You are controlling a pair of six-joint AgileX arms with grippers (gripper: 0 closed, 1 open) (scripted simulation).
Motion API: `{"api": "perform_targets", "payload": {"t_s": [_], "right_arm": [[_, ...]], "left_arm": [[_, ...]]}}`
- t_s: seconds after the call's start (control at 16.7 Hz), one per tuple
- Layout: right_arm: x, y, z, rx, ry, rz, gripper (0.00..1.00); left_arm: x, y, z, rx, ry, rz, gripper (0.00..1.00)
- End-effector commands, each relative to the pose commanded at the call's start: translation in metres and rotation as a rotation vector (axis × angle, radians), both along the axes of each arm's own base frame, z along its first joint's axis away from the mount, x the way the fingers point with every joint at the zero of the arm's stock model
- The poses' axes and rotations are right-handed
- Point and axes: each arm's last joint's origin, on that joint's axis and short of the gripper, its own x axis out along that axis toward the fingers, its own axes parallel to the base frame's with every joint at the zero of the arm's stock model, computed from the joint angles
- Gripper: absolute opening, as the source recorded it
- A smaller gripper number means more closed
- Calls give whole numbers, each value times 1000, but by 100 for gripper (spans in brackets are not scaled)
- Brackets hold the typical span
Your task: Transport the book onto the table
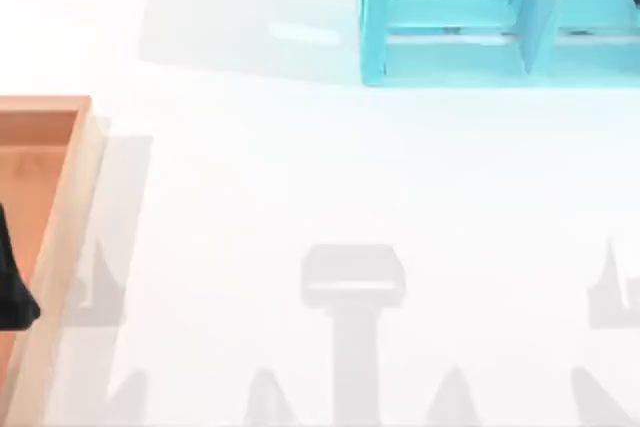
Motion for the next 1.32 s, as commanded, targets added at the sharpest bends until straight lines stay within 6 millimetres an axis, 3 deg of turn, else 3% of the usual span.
{"api": "perform_targets", "payload": {"t_s": [0.24,0.54,0.66,0.84,1.02,1.2,1.32], "right_arm": [[0,-1,9,-1,-26,0,100],[14,-7,67,-23,-167,-4,100],[33,-13,88,-37,-190,-9,100],[82,-29,103,-49,-158,-16,100],[147,-55,85,-43,-74,-23,100],[202,-86,41,-25,11,-27,100],[227,-104,8,-14,52,-30,100]], "left_arm": [[0,0,0,0,0,0,100],[0,0,0,0,0,0,100],[0,0,0,0,0,0,100],[0,0,0,0,0,0,100],[0,0,0,0,0,0,100],[0,0,0,0,0,0,100],[0,0,0,0,0,0,100]]}}
